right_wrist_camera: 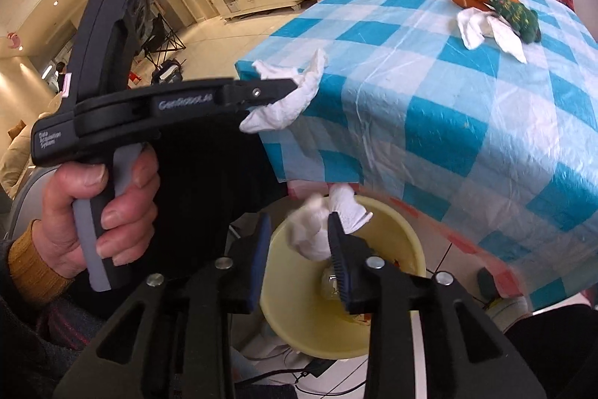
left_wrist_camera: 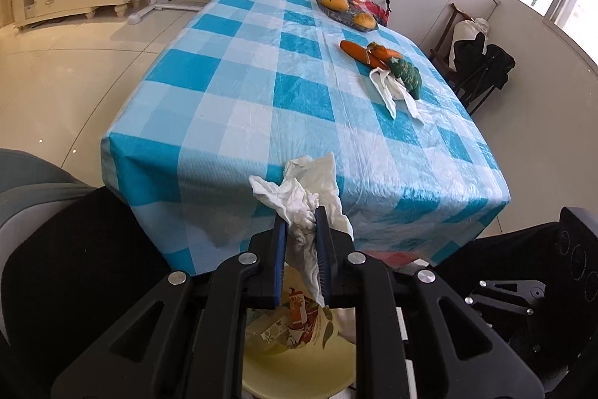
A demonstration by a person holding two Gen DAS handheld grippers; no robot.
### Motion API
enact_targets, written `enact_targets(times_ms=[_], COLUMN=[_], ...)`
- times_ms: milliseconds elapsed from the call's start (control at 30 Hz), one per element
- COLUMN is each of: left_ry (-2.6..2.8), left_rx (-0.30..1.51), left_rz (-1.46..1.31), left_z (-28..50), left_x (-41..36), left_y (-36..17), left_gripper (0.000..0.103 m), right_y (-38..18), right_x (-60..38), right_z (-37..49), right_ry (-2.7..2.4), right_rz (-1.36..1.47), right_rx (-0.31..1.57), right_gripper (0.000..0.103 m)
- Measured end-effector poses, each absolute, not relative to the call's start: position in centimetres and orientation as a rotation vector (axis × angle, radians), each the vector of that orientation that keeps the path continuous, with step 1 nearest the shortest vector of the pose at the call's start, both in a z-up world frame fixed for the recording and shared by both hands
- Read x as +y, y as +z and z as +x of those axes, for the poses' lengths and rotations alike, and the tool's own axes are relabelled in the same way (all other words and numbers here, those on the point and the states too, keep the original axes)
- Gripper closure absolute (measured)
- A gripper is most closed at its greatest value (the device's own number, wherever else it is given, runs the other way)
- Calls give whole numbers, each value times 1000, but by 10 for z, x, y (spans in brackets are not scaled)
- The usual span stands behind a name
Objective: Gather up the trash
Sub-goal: 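Carry both tissues over the yellow bucket and open both tools, then lower the left tool past the bucket toward the orange carrot on the floor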
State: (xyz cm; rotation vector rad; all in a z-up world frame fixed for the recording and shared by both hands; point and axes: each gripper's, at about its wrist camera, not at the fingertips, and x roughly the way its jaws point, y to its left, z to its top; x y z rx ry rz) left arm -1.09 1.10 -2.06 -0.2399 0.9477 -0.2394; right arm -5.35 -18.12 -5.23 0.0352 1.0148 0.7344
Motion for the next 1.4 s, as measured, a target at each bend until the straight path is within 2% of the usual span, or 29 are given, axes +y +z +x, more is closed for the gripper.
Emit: enact_targets(times_ms=[100,267,333,400,467,567,767,967,1067,1200,1400], left_ry=[-251,-287,-285,-262,-241,-218,-175,-133,-115,-92,-98], left_rx=[996,1080,1109,1114,1099,1076,1061,1043,1028,998,957], left_rz=[-230,-172,-135,-120,-136,-148,-129,-156,-153,-151,-123], left_z=[-20,-34,-37,-38,-38,-36,-28,-24,-23,-23,-24], left_x=[7,-5,-10,-9,-4,2,5,8,5,1,-5], left_y=[-25,-33,-37,-38,-35,-31,-25,-27,-27,-25,-25], left_gripper=[89,88,80,61,48,41,40,38,36,32,32], right_y=[-48,-42,-38,-32,-21,-5,26,25,32,32,31], right_x=[-185,-201,-211,-222,-232,-255,-297,-328,-335,-335,-317], right_z=[-53,-56,-53,-49,-47,-41,-27,-27,-30,-24,-19], right_ry=[717,651,617,590,563,522,469,421,426,437,450], right_rz=[49,81,104,124,135,146,150,231,244,266,211], right_rx=[992,937,914,886,847,788,680,612,575,577,589], right_gripper=[69,60,57,54,51,48,44,44,40,39,38])
